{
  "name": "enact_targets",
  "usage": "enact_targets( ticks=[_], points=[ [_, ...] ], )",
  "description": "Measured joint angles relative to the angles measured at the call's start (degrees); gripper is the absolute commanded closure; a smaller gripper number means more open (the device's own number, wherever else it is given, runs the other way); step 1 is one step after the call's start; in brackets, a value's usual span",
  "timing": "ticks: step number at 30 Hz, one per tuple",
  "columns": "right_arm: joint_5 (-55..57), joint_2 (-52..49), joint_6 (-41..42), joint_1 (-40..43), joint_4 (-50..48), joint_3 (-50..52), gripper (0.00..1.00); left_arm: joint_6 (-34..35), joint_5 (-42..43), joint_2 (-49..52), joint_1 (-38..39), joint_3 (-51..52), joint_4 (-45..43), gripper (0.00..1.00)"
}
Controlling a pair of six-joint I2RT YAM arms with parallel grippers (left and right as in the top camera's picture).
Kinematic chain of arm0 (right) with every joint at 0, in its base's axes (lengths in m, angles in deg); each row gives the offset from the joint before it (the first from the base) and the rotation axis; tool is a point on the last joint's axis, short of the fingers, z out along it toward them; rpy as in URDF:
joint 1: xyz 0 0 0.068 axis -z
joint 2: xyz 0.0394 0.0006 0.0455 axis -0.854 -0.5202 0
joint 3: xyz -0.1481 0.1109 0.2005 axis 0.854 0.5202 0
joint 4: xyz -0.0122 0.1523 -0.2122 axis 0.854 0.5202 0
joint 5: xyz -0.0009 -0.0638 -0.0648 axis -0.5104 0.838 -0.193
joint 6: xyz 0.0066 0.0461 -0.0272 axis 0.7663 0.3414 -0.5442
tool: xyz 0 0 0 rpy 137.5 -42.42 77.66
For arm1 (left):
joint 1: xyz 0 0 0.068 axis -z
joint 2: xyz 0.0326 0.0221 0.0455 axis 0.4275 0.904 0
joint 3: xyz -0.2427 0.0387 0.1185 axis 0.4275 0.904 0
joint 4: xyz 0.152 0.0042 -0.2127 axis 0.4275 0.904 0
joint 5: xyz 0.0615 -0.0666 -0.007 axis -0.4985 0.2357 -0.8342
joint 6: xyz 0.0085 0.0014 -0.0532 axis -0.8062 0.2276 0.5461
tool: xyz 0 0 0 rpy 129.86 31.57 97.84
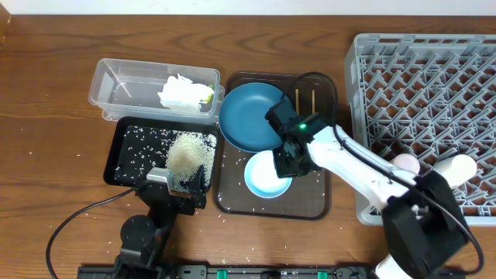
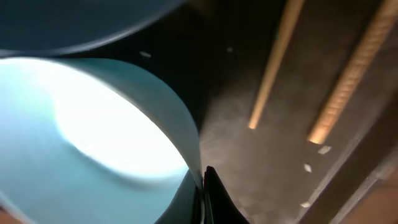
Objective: Sort waste into correct bins and load items into the dishwasher rack
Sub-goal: 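Carry the light-blue bowl with the right gripper into the dish rack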
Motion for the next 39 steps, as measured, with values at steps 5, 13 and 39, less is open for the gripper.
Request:
enact_targets(
  ticks=[5, 13, 39],
  points=[
    [6.88, 8.76, 0.48, 0.00, 2.80, 0.02, 0.99, 0.00, 0.00, 0.00, 0.00, 0.00, 0.00, 0.04],
    [36.52, 28.76, 3.34, 1.66, 6.97, 0.02, 0.99, 0.00, 0.02, 0.00, 0.00, 0.00, 0.00, 0.04],
    [80.46, 6.51, -28.57, 34.51, -37.77, 0.20, 0.99, 0.02, 0.02, -0.02, 0.00, 0.02, -0.07, 0.04]
  ],
)
